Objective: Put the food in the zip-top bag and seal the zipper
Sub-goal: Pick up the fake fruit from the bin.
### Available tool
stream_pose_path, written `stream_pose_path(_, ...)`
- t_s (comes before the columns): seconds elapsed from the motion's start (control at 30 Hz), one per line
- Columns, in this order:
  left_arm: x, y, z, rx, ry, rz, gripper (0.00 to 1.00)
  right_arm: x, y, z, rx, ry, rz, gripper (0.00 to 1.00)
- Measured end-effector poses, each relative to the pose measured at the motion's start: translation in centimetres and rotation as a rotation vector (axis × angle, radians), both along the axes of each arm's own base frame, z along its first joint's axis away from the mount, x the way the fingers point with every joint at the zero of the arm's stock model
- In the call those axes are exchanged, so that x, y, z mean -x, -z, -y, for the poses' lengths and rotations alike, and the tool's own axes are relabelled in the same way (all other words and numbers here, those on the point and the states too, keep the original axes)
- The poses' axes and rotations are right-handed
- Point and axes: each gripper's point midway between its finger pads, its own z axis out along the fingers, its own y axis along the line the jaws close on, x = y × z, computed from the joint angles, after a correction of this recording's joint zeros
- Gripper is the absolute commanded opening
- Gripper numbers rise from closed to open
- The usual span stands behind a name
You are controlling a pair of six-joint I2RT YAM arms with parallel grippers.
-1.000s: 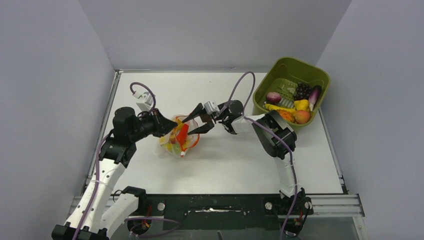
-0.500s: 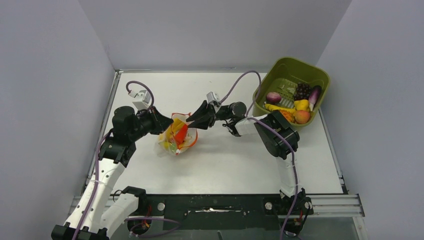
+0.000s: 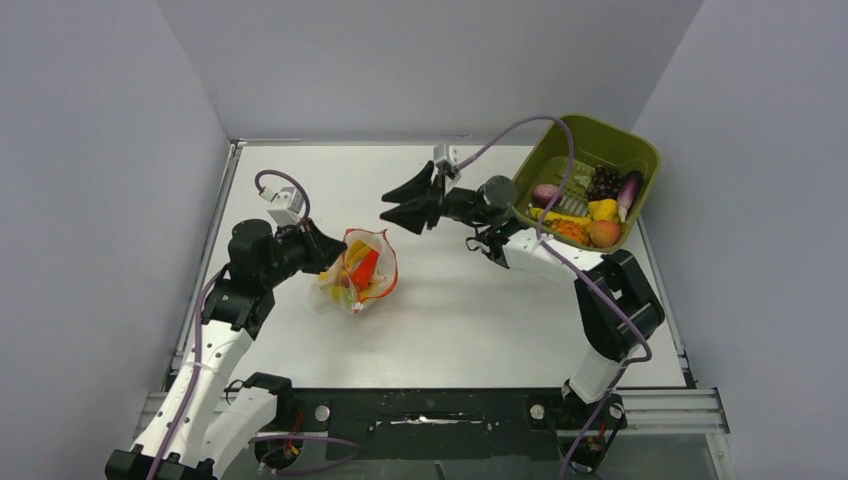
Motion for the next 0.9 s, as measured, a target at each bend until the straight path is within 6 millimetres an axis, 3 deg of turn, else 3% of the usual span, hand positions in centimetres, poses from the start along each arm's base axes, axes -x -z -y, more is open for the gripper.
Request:
stream_pose_path(0.13, 0.2, 0.7, 0.1, -0.001, 0.010, 0.013, 0.00, -6.0, -1.7, -0.3, 0.124, 0.272, -0.154, 0.47)
stream_pose_path(0.23, 0.3, 1.2, 0.2, -0.002, 0.026, 0.018, 0.00, -8.7, -0.6, 1.5, 0.221, 0.484, -0.252, 0.50)
stream_pose_path(0.37, 0.4, 1.3, 0.4, -0.005, 0.045, 0.035, 0.00, -10.8, 2.9, 5.9, 0.373, 0.748, -0.415, 0.58)
stream_pose_path(0.5, 0.7, 1.4, 0.5, -0.005, 0.057, 0.045, 0.00, -12.5, 4.8, 10.0, 0.477, 0.959, -0.510, 0.70)
stream_pose_path(0.67, 0.9, 1.3, 0.9, -0.009, 0.076, 0.058, 0.00, -14.1, 4.5, 14.8, 0.521, 1.204, -0.555, 0.97)
stream_pose_path(0.9, 1.2, 1.1, 1.2, -0.016, 0.095, 0.072, 0.00, -15.8, 3.1, 20.8, 0.546, 1.399, -0.567, 0.98)
